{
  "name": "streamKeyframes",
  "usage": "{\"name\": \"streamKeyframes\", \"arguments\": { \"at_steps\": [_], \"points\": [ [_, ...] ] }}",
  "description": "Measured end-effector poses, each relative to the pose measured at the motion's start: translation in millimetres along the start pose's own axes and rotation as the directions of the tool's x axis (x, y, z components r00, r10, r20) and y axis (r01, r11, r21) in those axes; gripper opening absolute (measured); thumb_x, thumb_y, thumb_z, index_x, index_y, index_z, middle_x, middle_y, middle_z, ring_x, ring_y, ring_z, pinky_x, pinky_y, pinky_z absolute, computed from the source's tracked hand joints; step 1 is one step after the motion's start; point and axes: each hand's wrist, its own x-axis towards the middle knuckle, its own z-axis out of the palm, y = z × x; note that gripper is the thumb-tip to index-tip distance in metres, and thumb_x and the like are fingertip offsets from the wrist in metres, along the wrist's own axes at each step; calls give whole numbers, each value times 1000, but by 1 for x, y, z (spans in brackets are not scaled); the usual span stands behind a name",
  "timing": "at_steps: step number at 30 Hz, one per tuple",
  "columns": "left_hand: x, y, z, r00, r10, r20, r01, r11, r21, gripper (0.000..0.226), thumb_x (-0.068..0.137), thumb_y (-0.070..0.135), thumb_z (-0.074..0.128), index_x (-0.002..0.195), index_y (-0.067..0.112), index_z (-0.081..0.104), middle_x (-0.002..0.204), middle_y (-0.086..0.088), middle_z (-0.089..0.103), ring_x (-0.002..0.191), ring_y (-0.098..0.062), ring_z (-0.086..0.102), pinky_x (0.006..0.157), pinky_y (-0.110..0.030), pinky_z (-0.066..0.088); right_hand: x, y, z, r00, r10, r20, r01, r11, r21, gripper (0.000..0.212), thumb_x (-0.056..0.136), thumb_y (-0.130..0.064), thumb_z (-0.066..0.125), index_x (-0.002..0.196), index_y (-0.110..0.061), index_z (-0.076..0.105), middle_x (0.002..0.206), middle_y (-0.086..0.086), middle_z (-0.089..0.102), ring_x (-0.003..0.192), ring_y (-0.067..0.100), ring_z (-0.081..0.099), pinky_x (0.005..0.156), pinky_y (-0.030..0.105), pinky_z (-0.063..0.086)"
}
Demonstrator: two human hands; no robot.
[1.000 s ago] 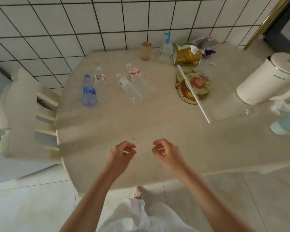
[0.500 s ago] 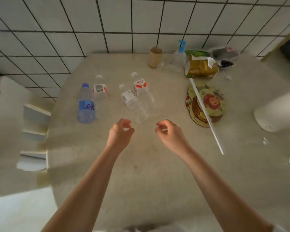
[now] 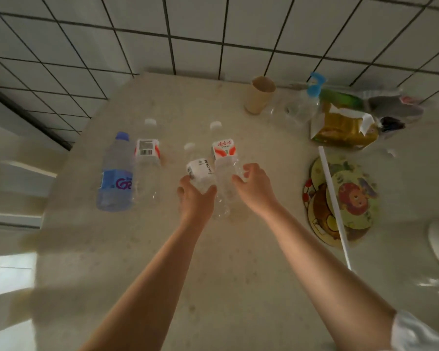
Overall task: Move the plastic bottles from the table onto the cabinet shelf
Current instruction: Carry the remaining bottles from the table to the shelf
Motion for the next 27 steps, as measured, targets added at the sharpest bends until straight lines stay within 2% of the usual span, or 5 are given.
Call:
{"name": "streamKeyframes", "arguments": {
  "at_steps": [6, 14, 19, 23, 27],
  "points": [
    [18, 2, 18, 999, -28, -35, 30, 998, 50, 83, 82, 34, 69, 145, 13, 20, 143, -15, 37, 125, -40, 46, 101, -45, 41, 53, -16, 19, 990, 79, 116, -69, 994, -89, 62, 88, -45, 52, 134, -6, 40, 128, 16, 47, 122, 36, 46, 95, 38, 39],
    [32, 4, 25, 998, -9, -67, 19, 988, 151, 84, 80, 37, 70, 142, 7, 22, 140, -15, 37, 123, -40, 46, 96, -44, 42, 81, -19, 36, 962, 241, 127, -228, 967, -109, 68, 77, -44, 54, 135, -14, 36, 131, 11, 45, 123, 35, 47, 103, 45, 41],
    [41, 3, 19, 999, -45, -14, 46, 992, 116, 81, 82, 25, 71, 143, 3, 23, 139, -19, 39, 120, -40, 48, 99, -49, 46, 83, -8, 33, 970, 201, 137, -198, 980, -37, 62, 77, -41, 58, 131, -15, 39, 125, 10, 48, 115, 32, 52, 99, 43, 45],
    [36, -7, 9, 1000, -11, 3, 10, 997, 82, 73, 78, 19, 75, 138, 7, 36, 128, -12, 51, 110, -32, 56, 91, -41, 50, 69, 5, 28, 975, 154, 158, -158, 987, 13, 59, 79, -41, 61, 126, -10, 45, 120, 9, 54, 116, 29, 50, 90, 35, 45],
    [16, -22, -3, 994, -47, 98, 50, 999, -22, 67, 74, 14, 80, 130, 13, 44, 113, -5, 61, 97, -25, 64, 81, -44, 57, 30, 31, 19, 972, 153, 178, -175, 978, 116, 52, 78, -44, 63, 117, -12, 51, 107, 4, 61, 102, 23, 59, 84, 38, 52]
  ]
}}
